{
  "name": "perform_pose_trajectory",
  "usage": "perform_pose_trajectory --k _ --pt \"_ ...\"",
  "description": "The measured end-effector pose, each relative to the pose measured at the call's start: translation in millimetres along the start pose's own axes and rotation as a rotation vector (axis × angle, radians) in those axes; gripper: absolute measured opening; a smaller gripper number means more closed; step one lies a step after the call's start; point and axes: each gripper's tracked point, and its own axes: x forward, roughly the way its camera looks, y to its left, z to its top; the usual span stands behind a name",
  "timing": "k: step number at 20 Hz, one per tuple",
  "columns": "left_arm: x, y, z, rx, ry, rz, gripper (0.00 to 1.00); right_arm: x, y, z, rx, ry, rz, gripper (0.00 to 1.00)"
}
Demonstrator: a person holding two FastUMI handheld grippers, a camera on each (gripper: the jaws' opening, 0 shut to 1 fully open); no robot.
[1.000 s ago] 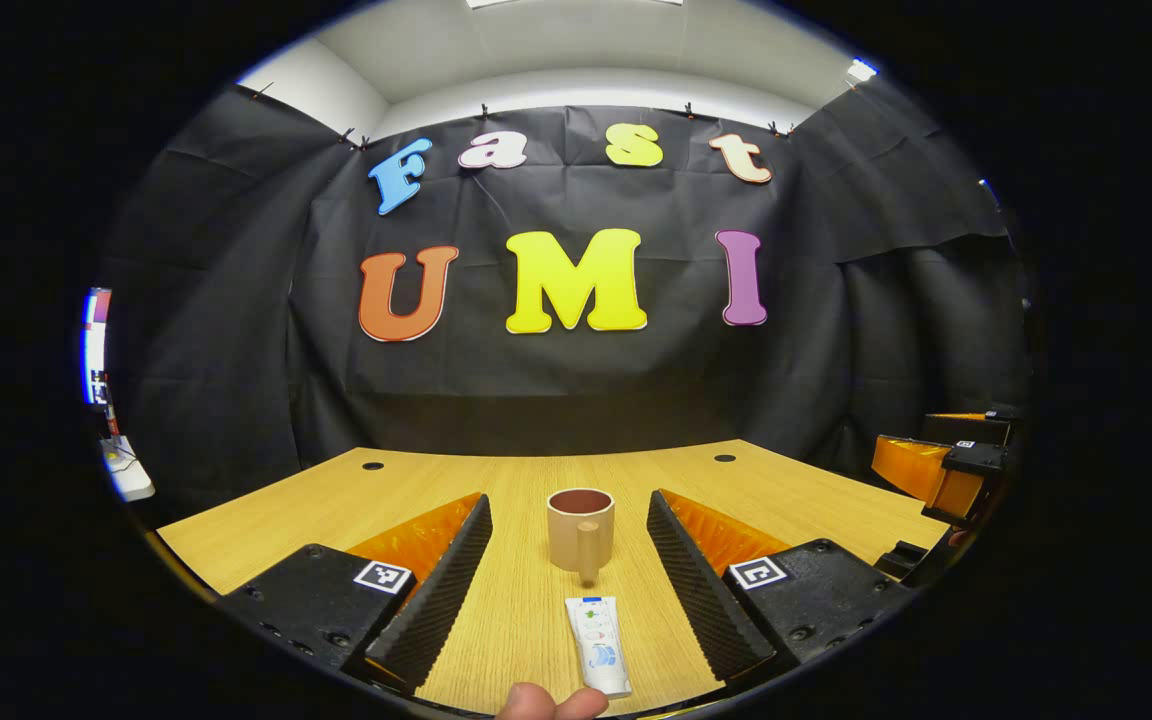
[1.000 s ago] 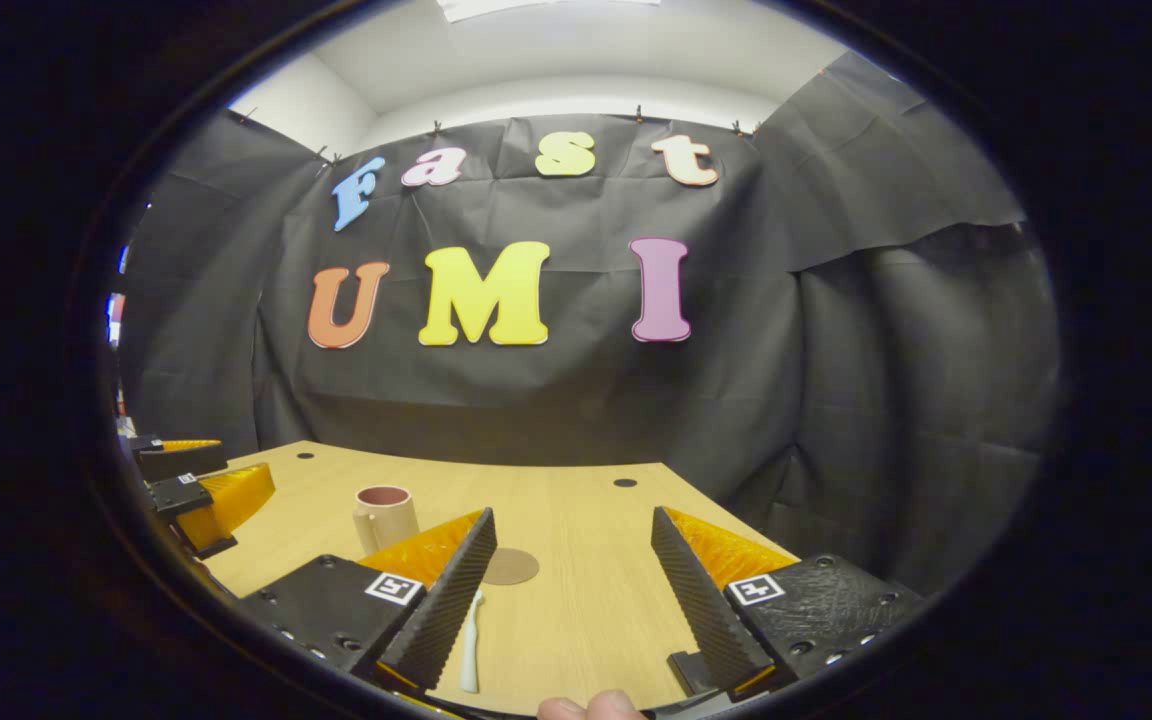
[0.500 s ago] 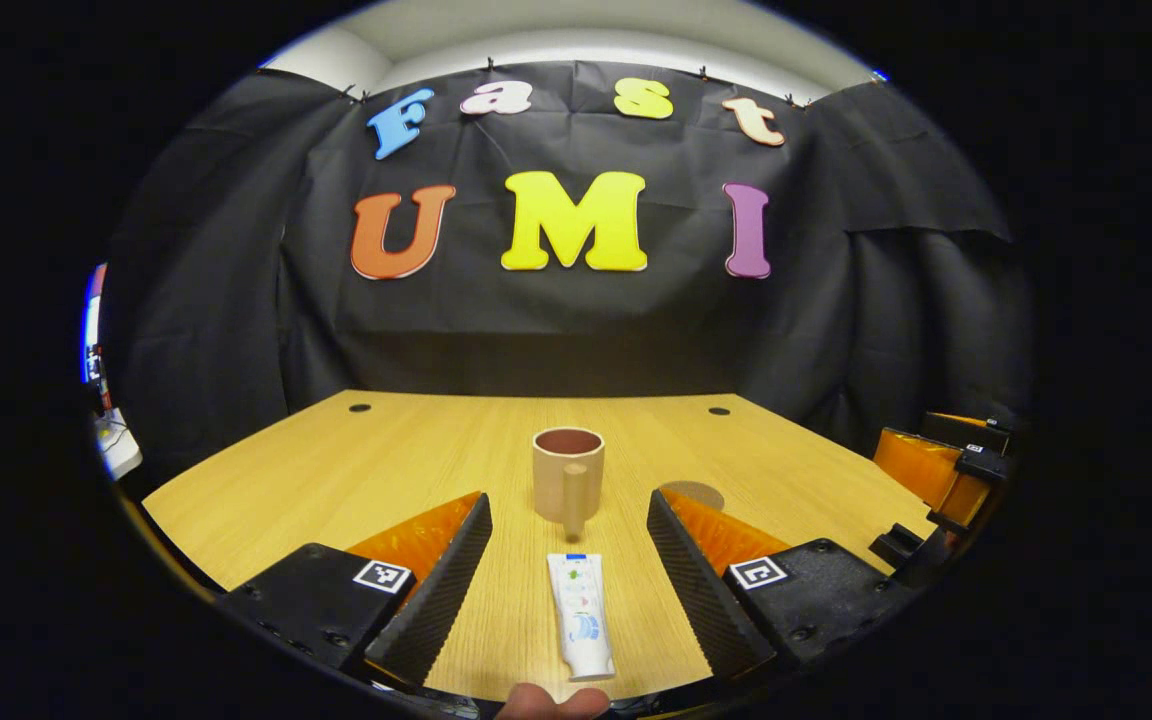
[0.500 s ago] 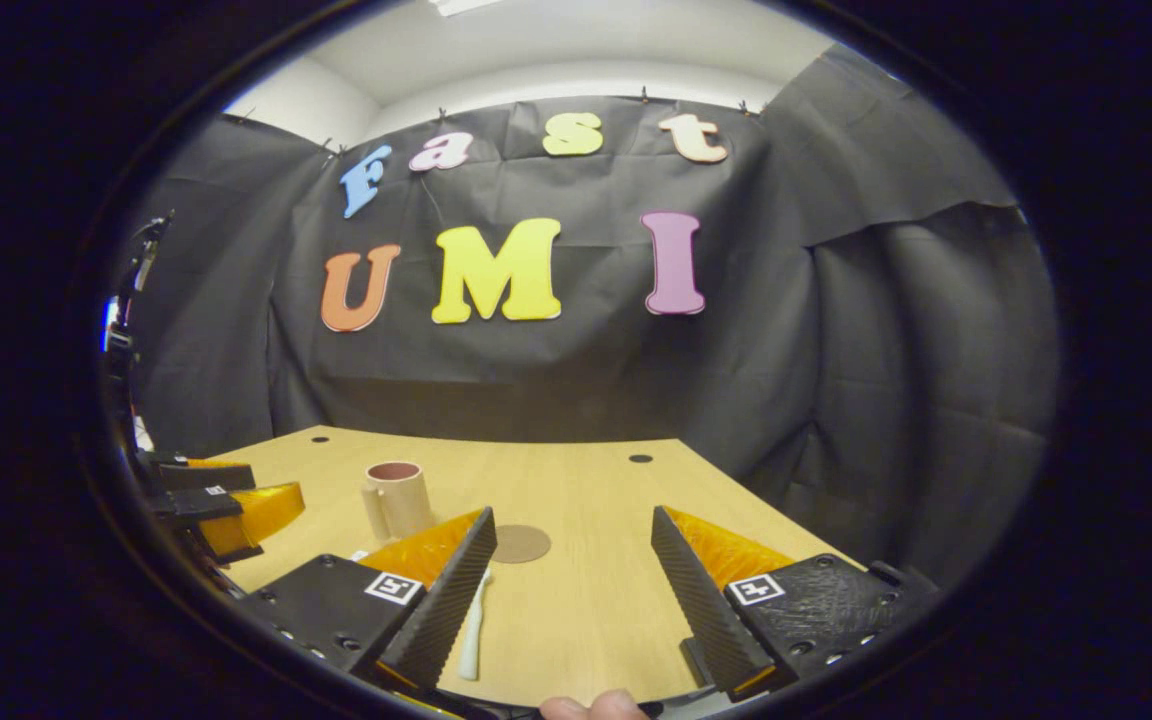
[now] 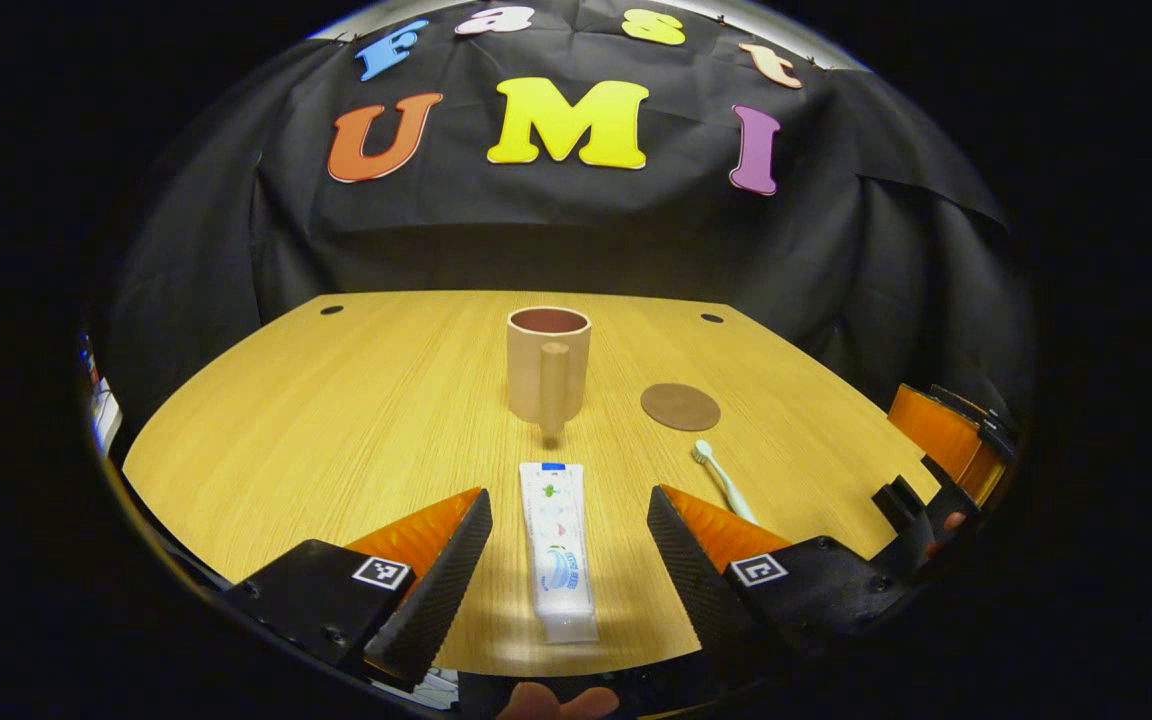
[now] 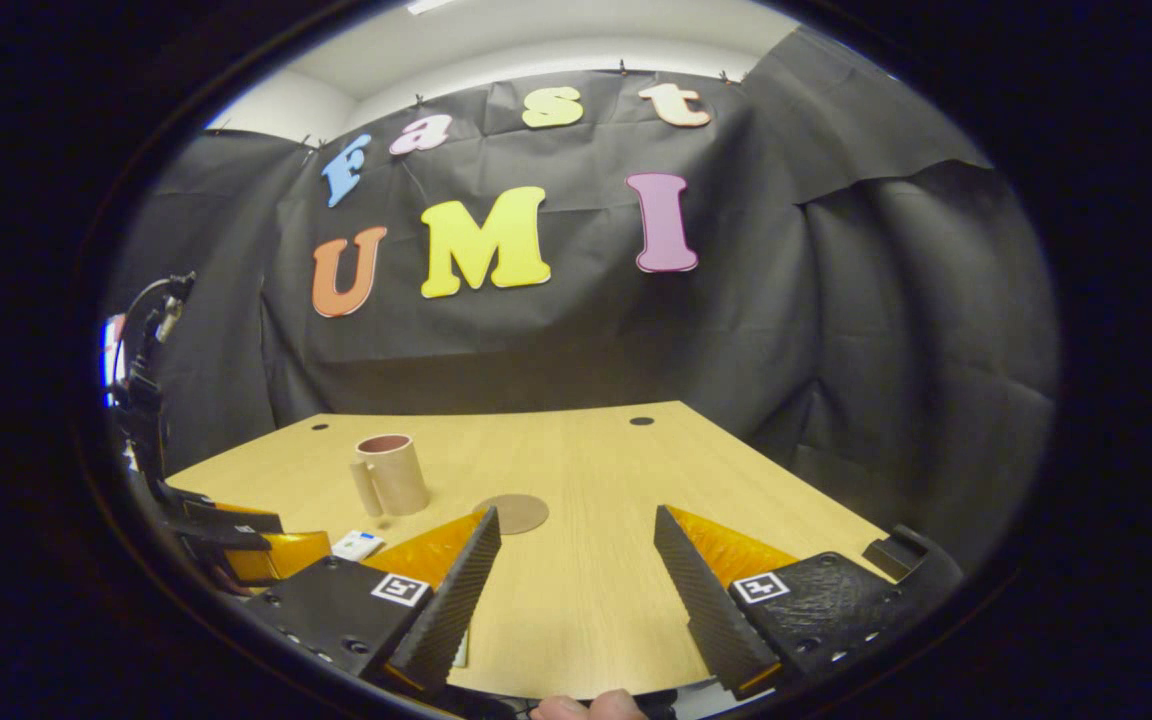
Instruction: Put the toothbrush and toothpaste on the desktop into the cup, then pick up the cup and place it on the coaster on the desktop.
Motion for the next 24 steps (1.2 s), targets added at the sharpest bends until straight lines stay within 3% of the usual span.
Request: perform_pose_trajectory --k 11,17,18,20,22,24 --pt "15 -2 -28 -0.018 0.175 0.004 0.94 10 1 -24 -0.045 0.037 -0.004 0.95" --pt "20 0 -36 -0.012 0.226 0.017 0.78 15 4 -33 -0.064 0.071 -0.002 0.95" --pt "21 0 -38 -0.015 0.234 0.028 0.70 15 7 -33 -0.069 0.076 0.006 0.99" --pt "22 3 -38 -0.008 0.241 0.050 0.57 17 14 -37 -0.077 0.088 0.022 0.95" --pt "22 4 -37 -0.002 0.244 0.055 0.48 20 19 -40 -0.084 0.100 0.032 0.95" --pt "22 5 -37 -0.002 0.246 0.047 0.46 23 26 -45 -0.081 0.126 0.051 0.95"
